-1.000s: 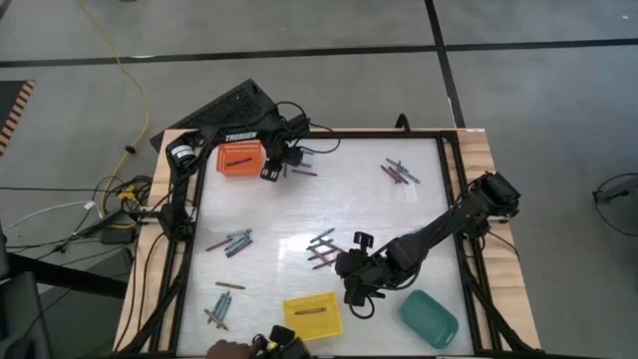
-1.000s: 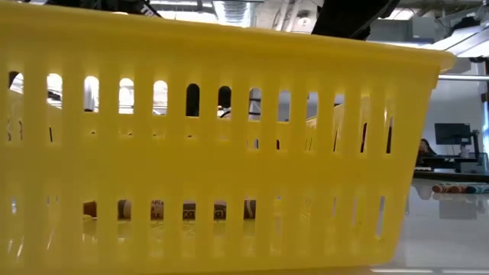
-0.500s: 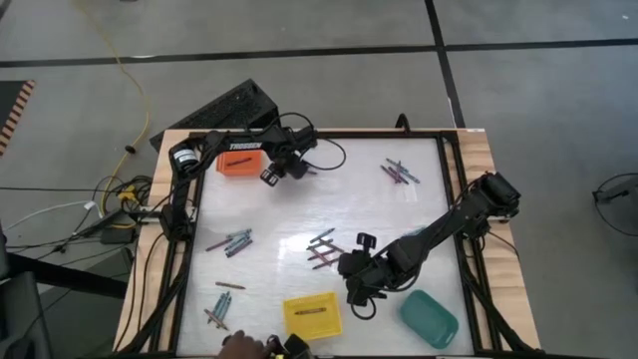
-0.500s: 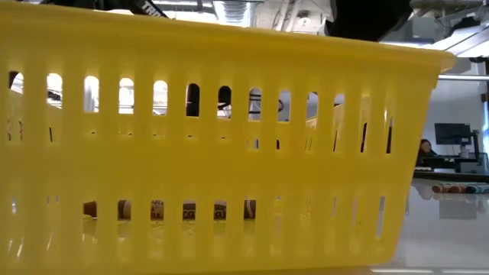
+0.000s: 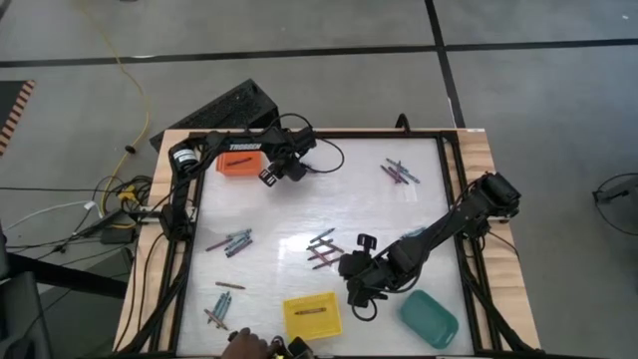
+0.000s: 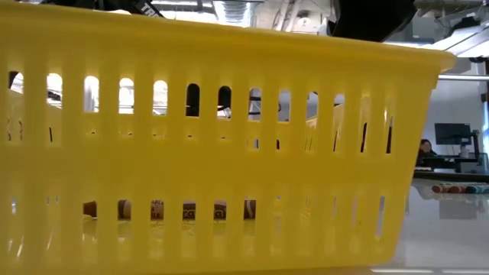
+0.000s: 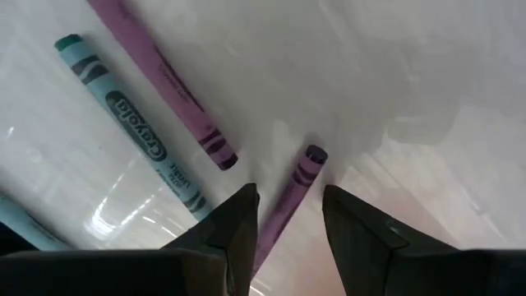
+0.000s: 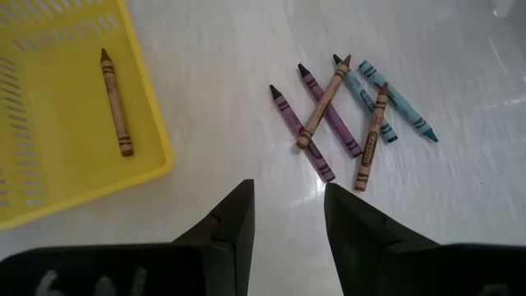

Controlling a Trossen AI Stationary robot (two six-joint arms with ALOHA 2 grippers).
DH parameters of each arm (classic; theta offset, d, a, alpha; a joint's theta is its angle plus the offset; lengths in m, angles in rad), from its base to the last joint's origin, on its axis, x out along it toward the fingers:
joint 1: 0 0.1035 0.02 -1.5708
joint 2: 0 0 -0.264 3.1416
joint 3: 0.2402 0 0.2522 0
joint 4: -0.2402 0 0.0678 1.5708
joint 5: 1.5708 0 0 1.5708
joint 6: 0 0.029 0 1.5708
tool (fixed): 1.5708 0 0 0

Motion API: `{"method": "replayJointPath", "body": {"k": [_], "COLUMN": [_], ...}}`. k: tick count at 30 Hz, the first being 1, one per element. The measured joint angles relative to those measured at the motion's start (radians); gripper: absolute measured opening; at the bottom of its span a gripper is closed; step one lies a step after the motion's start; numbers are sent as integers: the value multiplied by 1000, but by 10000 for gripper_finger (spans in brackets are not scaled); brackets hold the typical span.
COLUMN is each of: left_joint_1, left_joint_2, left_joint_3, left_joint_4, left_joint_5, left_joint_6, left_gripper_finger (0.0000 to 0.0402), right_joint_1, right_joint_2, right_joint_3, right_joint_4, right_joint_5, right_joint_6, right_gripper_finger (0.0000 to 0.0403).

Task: Sort crayons
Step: Put the pink crayon into the orange bin

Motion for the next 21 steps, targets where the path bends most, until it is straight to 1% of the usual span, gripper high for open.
{"method": "replayJointPath", "body": {"k": [3, 6, 9, 15, 21], "left_joint_1": [0, 3, 4, 4, 0], "left_joint_2": [0, 0, 0, 0, -1], "left_joint_3": [0, 0, 0, 1, 2], "left_joint_4": [-6, -21, -32, -45, -92], "left_joint_5": [4, 21, 45, 75, 72], "left_joint_6": [-3, -22, -48, -93, -176], "left_gripper_finger": [125, 111, 84, 13, 4], "right_joint_1": [0, 0, 0, 0, 0], "right_joint_2": [0, 0, 0, 0, 0], "right_joint_3": [0, 0, 0, 0, 0], "right_joint_4": [0, 0, 5, 5, 5], "right_joint_5": [0, 0, 1, 2, 2], "right_joint_6": [0, 0, 0, 3, 9], "right_gripper_finger": [140, 140, 140, 140, 140]}}
